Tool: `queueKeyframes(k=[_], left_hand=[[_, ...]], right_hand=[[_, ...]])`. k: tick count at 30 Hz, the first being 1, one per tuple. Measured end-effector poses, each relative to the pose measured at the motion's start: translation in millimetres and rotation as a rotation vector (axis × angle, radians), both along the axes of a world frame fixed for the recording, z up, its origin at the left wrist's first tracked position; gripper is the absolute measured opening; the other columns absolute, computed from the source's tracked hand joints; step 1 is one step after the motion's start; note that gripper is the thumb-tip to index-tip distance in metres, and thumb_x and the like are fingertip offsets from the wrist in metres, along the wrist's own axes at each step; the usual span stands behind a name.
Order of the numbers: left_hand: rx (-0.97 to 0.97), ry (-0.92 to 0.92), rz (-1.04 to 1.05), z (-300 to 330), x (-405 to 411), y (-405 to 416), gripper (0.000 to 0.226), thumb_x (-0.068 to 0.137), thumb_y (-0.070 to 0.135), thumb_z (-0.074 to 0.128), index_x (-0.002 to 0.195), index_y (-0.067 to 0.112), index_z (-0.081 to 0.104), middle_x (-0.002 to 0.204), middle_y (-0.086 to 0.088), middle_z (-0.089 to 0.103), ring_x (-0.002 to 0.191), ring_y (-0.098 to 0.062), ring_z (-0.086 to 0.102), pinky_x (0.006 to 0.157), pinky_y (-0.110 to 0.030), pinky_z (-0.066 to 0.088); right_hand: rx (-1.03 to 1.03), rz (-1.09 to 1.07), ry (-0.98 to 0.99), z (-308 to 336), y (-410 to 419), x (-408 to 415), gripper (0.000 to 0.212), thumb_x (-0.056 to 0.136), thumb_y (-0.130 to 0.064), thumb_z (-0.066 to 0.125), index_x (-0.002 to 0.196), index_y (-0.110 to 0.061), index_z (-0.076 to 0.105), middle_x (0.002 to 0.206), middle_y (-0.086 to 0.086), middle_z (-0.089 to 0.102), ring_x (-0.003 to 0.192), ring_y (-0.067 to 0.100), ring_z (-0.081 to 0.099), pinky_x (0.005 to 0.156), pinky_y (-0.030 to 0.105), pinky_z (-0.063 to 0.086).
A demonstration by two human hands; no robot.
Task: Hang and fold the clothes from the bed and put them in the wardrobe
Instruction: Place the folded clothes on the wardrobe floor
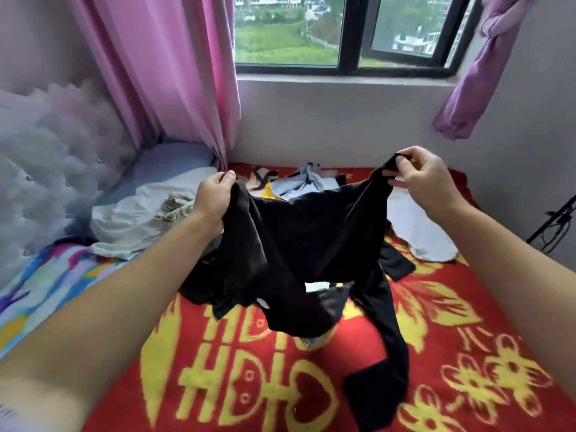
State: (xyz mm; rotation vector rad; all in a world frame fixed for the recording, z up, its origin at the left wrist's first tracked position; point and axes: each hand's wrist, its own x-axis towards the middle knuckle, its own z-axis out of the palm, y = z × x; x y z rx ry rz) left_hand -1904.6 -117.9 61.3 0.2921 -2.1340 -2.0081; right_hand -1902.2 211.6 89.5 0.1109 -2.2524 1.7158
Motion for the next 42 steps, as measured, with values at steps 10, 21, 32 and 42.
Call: queueKeyframes(k=[10, 21, 32, 42], left_hand=[[-0.182, 0.152, -0.572, 84.3, 43.6, 74.5, 0.026, 0.093, 0.020, 0.061, 0.068, 0.014, 0.063, 0.058, 0.007, 0.059, 0.053, -0.005, 0.056, 0.052, -0.017, 0.046], [-0.272, -0.244, -1.010, -57.5, 86.9, 54.1, 0.049, 0.082, 0.051, 0.067, 0.115, 0.067, 0.036, 0.114, 0.049, 0.044, 0.105, 0.027, 0.045, 0.080, -0.001, 0.039], [-0.618, 0.001, -1.088, -62.8, 86.4, 117.5, 0.050, 0.087, 0.028, 0.065, 0.134, 0.027, 0.045, 0.127, 0.012, 0.053, 0.116, -0.004, 0.051, 0.092, -0.017, 0.042], [-0.231, 0.142, -0.462, -8.2, 55.8, 112.5, 0.022, 0.099, 0.007, 0.044, 0.095, 0.009, 0.066, 0.083, 0.000, 0.066, 0.082, -0.013, 0.058, 0.068, -0.018, 0.049]], right_hand=[[0.610, 0.491, -0.251, -8.7, -84.2, 50.9, 0.059, 0.085, -0.025, 0.069, 0.138, -0.022, 0.041, 0.125, -0.006, 0.054, 0.121, 0.009, 0.047, 0.106, 0.029, 0.035], [-0.332, 0.112, -0.067, 69.3, -59.3, 43.0, 0.022, 0.092, 0.003, 0.049, 0.092, -0.011, 0.066, 0.075, 0.003, 0.071, 0.070, 0.017, 0.069, 0.067, 0.031, 0.057], [-0.473, 0.137, -0.170, 78.7, -11.8, 67.1, 0.016, 0.092, -0.012, 0.053, 0.088, -0.010, 0.069, 0.081, 0.008, 0.072, 0.076, 0.022, 0.071, 0.069, 0.032, 0.057], [0.706, -0.200, -0.353, 51.7, 71.3, 101.7, 0.023, 0.088, -0.016, 0.055, 0.105, -0.003, 0.064, 0.105, 0.012, 0.068, 0.099, 0.025, 0.062, 0.084, 0.035, 0.046]])
